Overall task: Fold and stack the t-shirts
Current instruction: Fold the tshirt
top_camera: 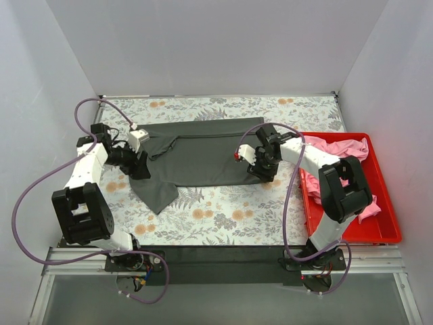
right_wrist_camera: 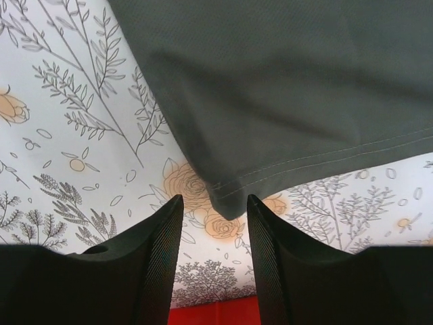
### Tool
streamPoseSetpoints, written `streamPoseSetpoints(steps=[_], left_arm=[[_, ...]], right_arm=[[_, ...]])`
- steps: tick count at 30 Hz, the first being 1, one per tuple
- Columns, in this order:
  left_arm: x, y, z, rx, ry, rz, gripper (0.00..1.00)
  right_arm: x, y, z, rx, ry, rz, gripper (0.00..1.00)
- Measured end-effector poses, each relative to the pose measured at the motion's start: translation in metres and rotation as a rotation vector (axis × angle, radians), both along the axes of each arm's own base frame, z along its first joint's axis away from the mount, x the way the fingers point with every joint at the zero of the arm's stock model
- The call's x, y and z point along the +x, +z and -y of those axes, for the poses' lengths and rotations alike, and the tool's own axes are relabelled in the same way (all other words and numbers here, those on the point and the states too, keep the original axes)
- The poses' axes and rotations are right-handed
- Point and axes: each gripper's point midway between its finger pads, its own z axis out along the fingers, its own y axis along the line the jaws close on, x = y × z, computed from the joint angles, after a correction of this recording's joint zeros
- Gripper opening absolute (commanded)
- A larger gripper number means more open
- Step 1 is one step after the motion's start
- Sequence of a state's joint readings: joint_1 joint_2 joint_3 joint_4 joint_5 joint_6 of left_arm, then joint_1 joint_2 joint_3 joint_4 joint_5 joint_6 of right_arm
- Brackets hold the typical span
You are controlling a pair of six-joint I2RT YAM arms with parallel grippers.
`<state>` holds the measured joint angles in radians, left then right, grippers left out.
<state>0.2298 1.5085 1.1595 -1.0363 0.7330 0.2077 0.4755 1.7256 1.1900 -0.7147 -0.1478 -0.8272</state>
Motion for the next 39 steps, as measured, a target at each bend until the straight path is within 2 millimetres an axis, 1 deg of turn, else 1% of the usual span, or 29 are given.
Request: streamPoseSetpoints(steps=[5,9,12,13,14,15,18,22,26,32,34,37,39], left_arm=[[-0.014,-0.023,0.002,0.066,-0.056,-0.032,0.57],[-0.023,-0.035,0.004,0.115,-0.1,-0.042,0.57],[-0.026,-0.042,0.002,0.15,-0.118,-0.032,0.56],[-0.027,-0.045,0.0,0.163,-0.124,-0.028,0.56],[-0.027,-0.047,-0.001,0.175,-0.132,-0.023,0.56],[-0.027,-0.049,-0.003,0.189,-0.143,-0.016,0.56],[-0.026,-0.055,-0.011,0.243,-0.181,0.009,0.55],[-0.024,-0.063,-0.022,0.321,-0.233,0.043,0.5],[-0.028,-0.076,-0.032,0.392,-0.282,0.049,0.44],[-0.03,-0.088,-0.038,0.451,-0.328,0.066,0.41],[-0.033,-0.095,-0.039,0.465,-0.34,0.064,0.41],[-0.044,-0.109,-0.039,0.478,-0.358,0.042,0.41],[-0.042,-0.109,-0.039,0.485,-0.357,0.051,0.38]], right_arm=[[-0.01,-0.015,0.008,-0.03,0.01,-0.027,0.49],[-0.014,-0.029,0.013,-0.05,0.013,-0.035,0.47],[-0.011,-0.032,0.014,-0.06,0.015,-0.023,0.38],[-0.01,-0.032,0.014,-0.06,0.016,-0.018,0.32],[-0.009,-0.032,0.014,-0.062,0.017,-0.012,0.28],[-0.008,-0.032,0.014,-0.064,0.016,-0.005,0.19],[-0.003,-0.032,0.015,-0.073,0.015,0.017,0.02],[0.0,-0.032,0.016,-0.079,0.008,0.029,0.01],[0.0,-0.032,0.016,-0.08,0.005,0.03,0.01],[0.0,-0.032,0.016,-0.08,0.003,0.03,0.01],[0.0,-0.032,0.016,-0.08,0.002,0.03,0.01],[0.0,-0.032,0.016,-0.081,0.0,0.029,0.01],[0.001,-0.032,0.016,-0.083,-0.002,0.03,0.01]])
